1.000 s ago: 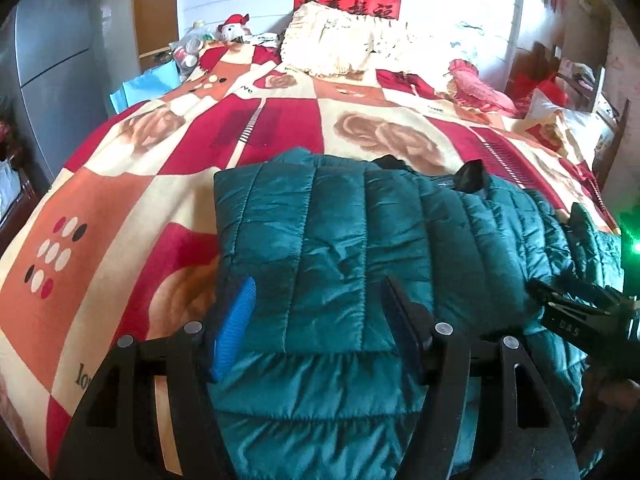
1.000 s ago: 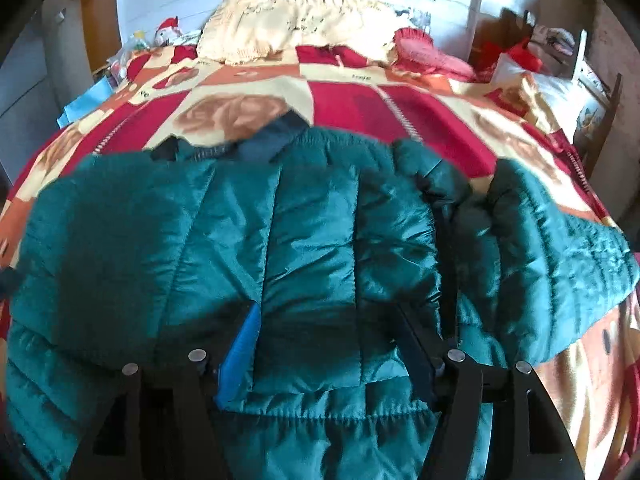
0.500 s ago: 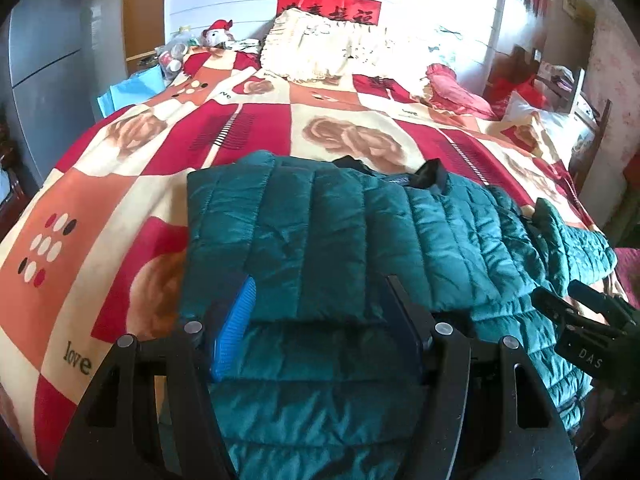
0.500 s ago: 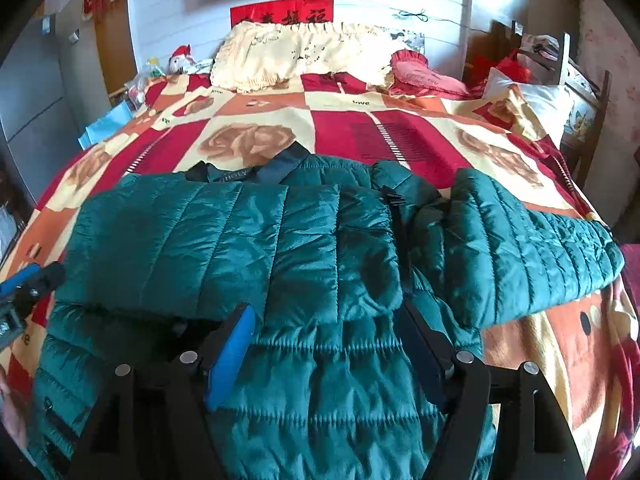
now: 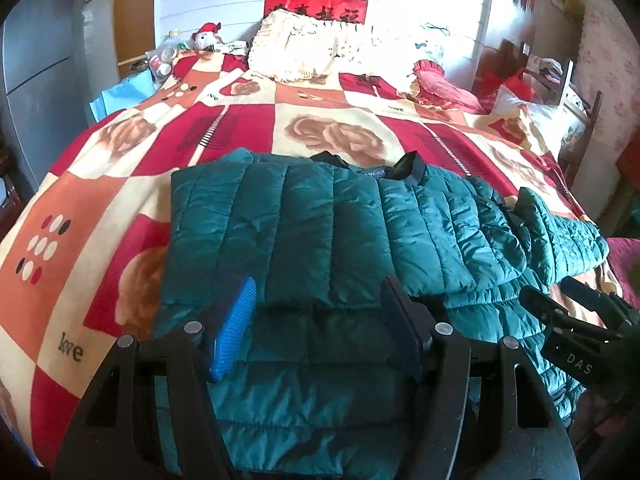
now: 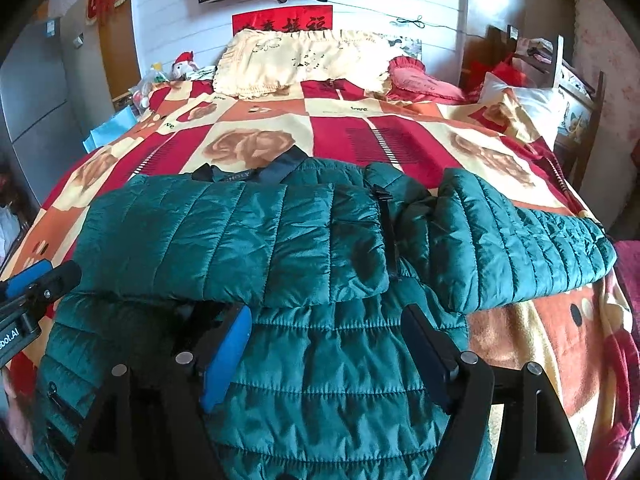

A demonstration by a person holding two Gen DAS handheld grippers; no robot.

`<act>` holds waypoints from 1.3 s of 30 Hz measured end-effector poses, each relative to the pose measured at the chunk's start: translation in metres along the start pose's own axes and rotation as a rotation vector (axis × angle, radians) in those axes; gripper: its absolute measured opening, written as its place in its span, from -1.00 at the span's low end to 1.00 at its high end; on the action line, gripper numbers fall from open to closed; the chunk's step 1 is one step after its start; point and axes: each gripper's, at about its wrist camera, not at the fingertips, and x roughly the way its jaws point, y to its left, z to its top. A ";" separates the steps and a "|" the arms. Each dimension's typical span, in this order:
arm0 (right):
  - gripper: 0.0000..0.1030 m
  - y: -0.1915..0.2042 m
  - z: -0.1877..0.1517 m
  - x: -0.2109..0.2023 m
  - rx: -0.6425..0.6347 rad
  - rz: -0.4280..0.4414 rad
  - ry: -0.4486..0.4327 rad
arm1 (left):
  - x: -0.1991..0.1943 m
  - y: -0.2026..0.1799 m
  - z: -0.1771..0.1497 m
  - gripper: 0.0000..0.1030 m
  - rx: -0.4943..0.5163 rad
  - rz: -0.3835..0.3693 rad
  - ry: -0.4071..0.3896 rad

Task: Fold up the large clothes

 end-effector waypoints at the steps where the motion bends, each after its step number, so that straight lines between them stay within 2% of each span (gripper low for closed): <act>1: 0.46 -0.001 0.000 0.001 0.000 -0.003 0.002 | 0.002 -0.001 -0.001 0.26 -0.002 -0.004 0.005; 7: 0.46 -0.015 -0.004 0.005 0.013 -0.030 0.012 | 0.011 -0.007 -0.002 0.26 -0.001 -0.014 0.026; 26: 0.48 -0.093 0.009 0.016 0.101 -0.127 -0.007 | 0.040 -0.025 0.003 0.26 -0.014 -0.061 0.023; 31: 0.48 -0.137 0.013 0.019 0.160 -0.190 -0.031 | 0.048 -0.028 0.000 0.26 -0.004 -0.056 0.025; 39: 0.48 -0.241 0.021 0.027 0.329 -0.361 -0.069 | 0.055 -0.023 -0.004 0.26 -0.031 -0.074 0.045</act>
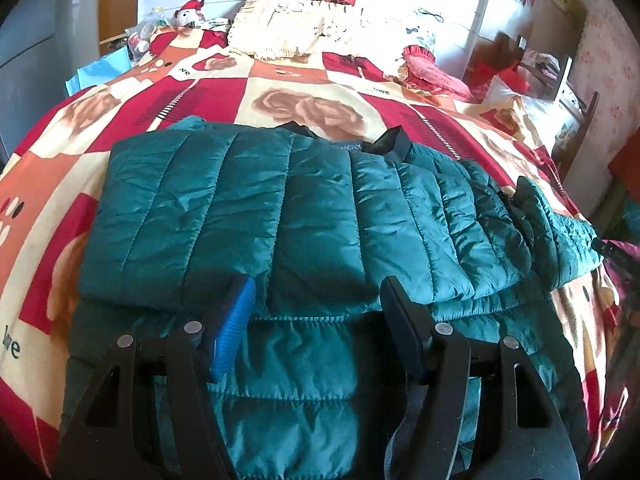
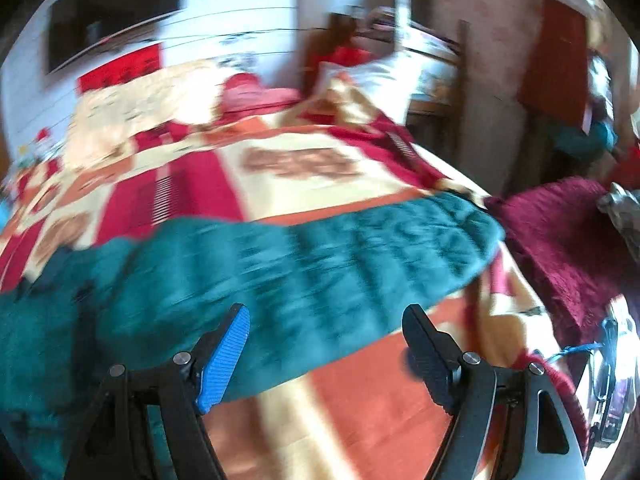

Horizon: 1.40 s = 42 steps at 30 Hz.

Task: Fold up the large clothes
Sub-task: 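Grasp the other teal sleeve cuff with the right gripper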

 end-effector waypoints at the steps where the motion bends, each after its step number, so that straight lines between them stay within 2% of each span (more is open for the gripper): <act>1: 0.48 -0.014 0.003 0.008 0.037 -0.017 0.005 | 0.000 0.001 0.000 0.26 -0.004 -0.004 0.000; 7: 0.48 -0.081 0.006 0.048 0.229 -0.047 0.070 | 0.002 0.006 0.000 0.26 -0.027 -0.023 0.008; 13: 0.48 -0.132 0.008 0.085 0.407 -0.014 0.110 | 0.001 0.006 -0.001 0.26 -0.031 -0.031 0.011; 17: 0.48 -0.147 0.014 0.103 0.471 0.033 0.111 | 0.001 0.005 -0.001 0.26 -0.028 -0.031 0.014; 25: 0.45 -0.157 0.039 0.131 0.499 0.051 0.096 | 0.000 0.008 0.001 0.26 -0.027 0.002 0.008; 26: 0.37 -0.155 0.043 0.134 0.486 0.048 0.093 | 0.000 0.009 0.002 0.26 -0.028 0.005 0.009; 28: -0.18 -0.150 0.049 0.137 0.452 0.042 0.098 | 0.000 0.011 0.004 0.26 -0.034 0.006 0.008; 31: -0.54 -0.141 0.056 0.134 0.369 -0.005 0.087 | 0.000 0.012 0.004 0.26 -0.037 0.008 0.013; 33: -0.67 -0.134 0.062 0.122 0.317 -0.015 0.047 | -0.001 0.012 0.005 0.26 -0.039 0.008 0.008; 35: -0.71 -0.128 0.066 0.106 0.284 -0.006 0.011 | -0.004 0.012 0.005 0.26 -0.040 0.008 0.005; 39: -0.73 -0.110 0.078 0.063 0.215 0.072 -0.071 | -0.010 0.015 0.007 0.26 -0.049 0.003 -0.008; 42: -0.79 -0.087 0.085 0.025 0.152 0.161 -0.121 | -0.017 0.019 0.008 0.26 -0.056 -0.001 -0.018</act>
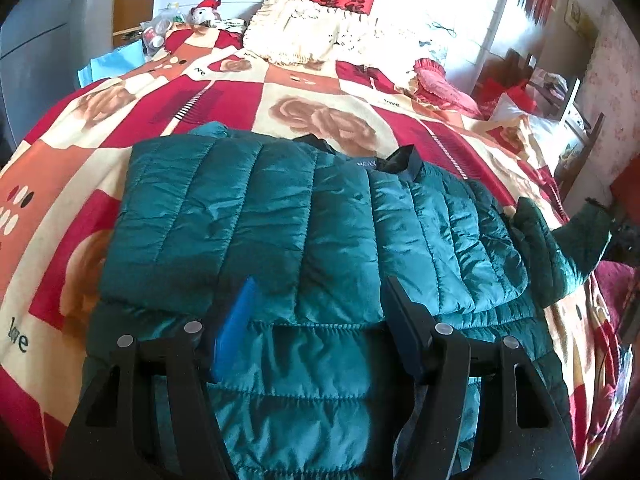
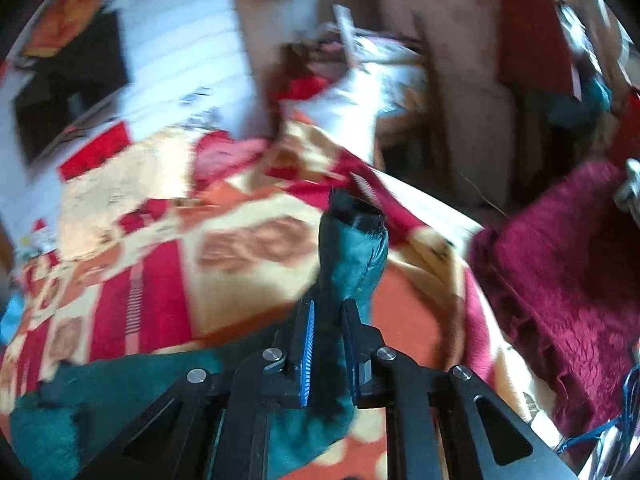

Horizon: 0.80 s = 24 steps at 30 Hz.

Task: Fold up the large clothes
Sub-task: 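Grasp the other teal sleeve cuff with the right gripper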

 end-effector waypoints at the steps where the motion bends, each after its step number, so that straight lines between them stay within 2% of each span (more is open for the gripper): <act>1: -0.81 0.010 0.001 -0.008 -0.018 0.030 -0.007 | -0.002 0.002 0.000 0.26 -0.002 0.001 -0.002; 5: -0.83 0.060 -0.005 -0.042 -0.095 0.194 0.008 | -0.008 0.014 0.000 0.26 -0.029 -0.001 0.003; 9: -0.83 0.090 -0.017 -0.055 -0.183 0.224 0.014 | -0.015 0.023 -0.003 0.26 -0.030 -0.009 0.002; 11: -0.83 0.086 -0.021 -0.050 -0.158 0.219 0.050 | -0.017 0.026 -0.004 0.26 -0.024 0.004 -0.006; 13: -0.82 0.067 -0.024 -0.039 -0.093 0.197 0.091 | -0.018 0.031 -0.005 0.26 -0.041 -0.001 -0.002; 17: -0.79 0.010 -0.031 -0.005 0.056 0.096 0.183 | -0.016 0.036 -0.004 0.26 -0.080 -0.022 0.004; 18: -0.72 -0.005 -0.033 0.002 0.107 0.098 0.208 | -0.016 0.035 -0.004 0.26 -0.083 -0.023 0.004; 22: -0.15 -0.070 -0.056 0.035 0.386 0.109 0.289 | -0.007 0.030 -0.004 0.26 -0.092 -0.034 0.027; 24: -0.14 -0.086 -0.062 0.043 0.456 0.115 0.289 | -0.003 0.025 -0.006 0.26 -0.084 -0.037 0.036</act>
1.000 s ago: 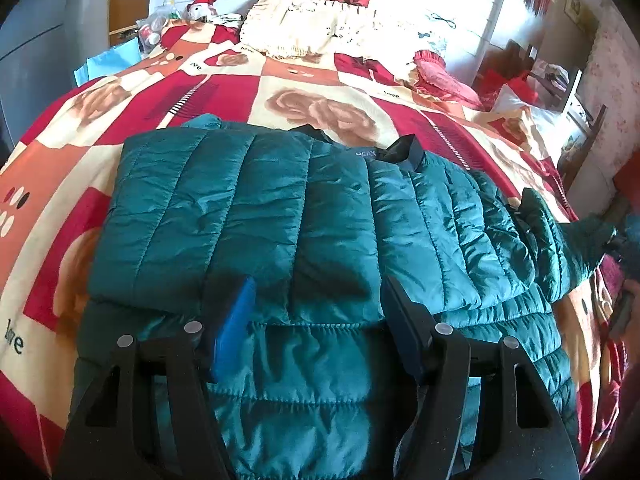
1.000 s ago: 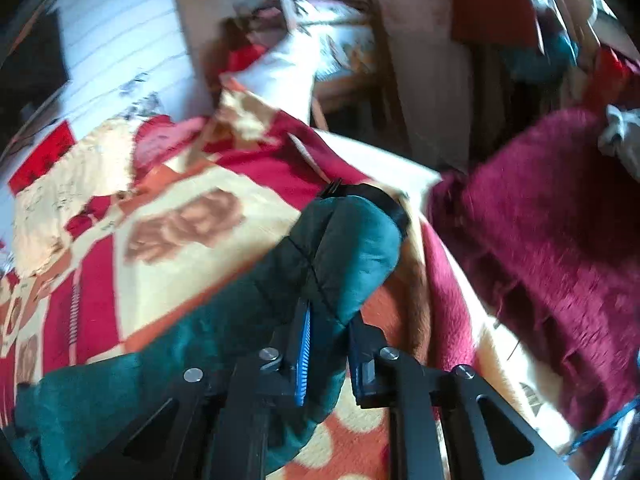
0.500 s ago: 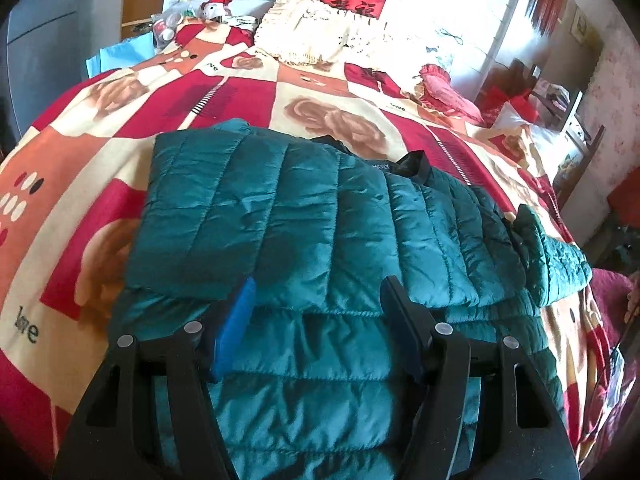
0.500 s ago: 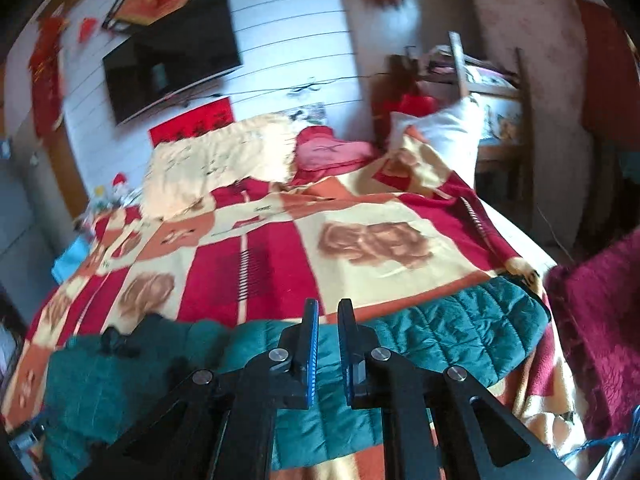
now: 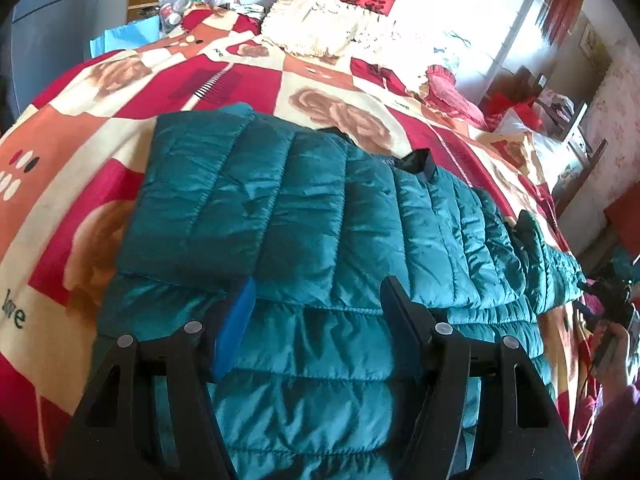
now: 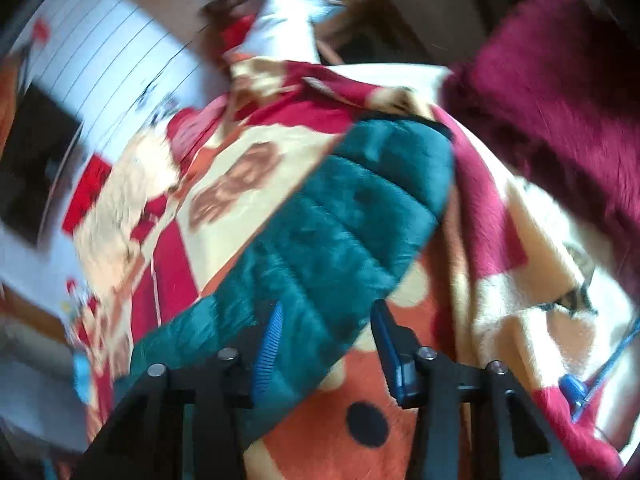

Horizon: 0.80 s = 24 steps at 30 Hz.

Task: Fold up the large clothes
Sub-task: 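Grasp the other teal sleeve cuff with the right gripper, then lift the sleeve with the right gripper and carry it across the jacket front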

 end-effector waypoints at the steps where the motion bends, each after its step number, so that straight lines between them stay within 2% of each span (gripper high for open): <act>1: -0.14 -0.007 0.002 0.006 0.021 0.006 0.004 | 0.003 -0.004 -0.002 0.26 0.013 0.003 0.007; 4: -0.14 -0.017 0.009 0.022 0.058 0.005 0.022 | 0.008 -0.010 -0.004 0.26 0.037 0.014 0.020; 7: -0.12 -0.029 0.023 0.030 0.141 0.030 -0.035 | 0.012 -0.013 -0.005 0.26 0.044 0.017 0.028; 14: -0.12 -0.020 0.054 0.048 0.072 -0.015 -0.071 | 0.015 -0.017 -0.003 0.26 0.047 0.028 0.030; 15: -0.25 -0.018 0.055 0.049 0.060 -0.023 -0.074 | 0.015 -0.017 -0.003 0.26 0.048 0.028 0.030; 16: -0.53 -0.016 0.056 0.051 0.048 -0.033 -0.080 | 0.015 -0.017 -0.002 0.26 0.052 0.030 0.030; 18: -0.76 -0.014 0.055 0.050 0.034 -0.024 -0.086 | 0.015 -0.019 -0.002 0.26 0.059 0.034 0.031; 21: -0.83 -0.007 0.050 0.039 0.007 0.015 -0.099 | 0.012 -0.018 -0.002 0.26 0.051 0.025 0.027; 24: -0.84 0.006 0.044 0.014 -0.017 0.120 -0.107 | 0.004 -0.016 -0.002 0.26 0.044 0.007 0.011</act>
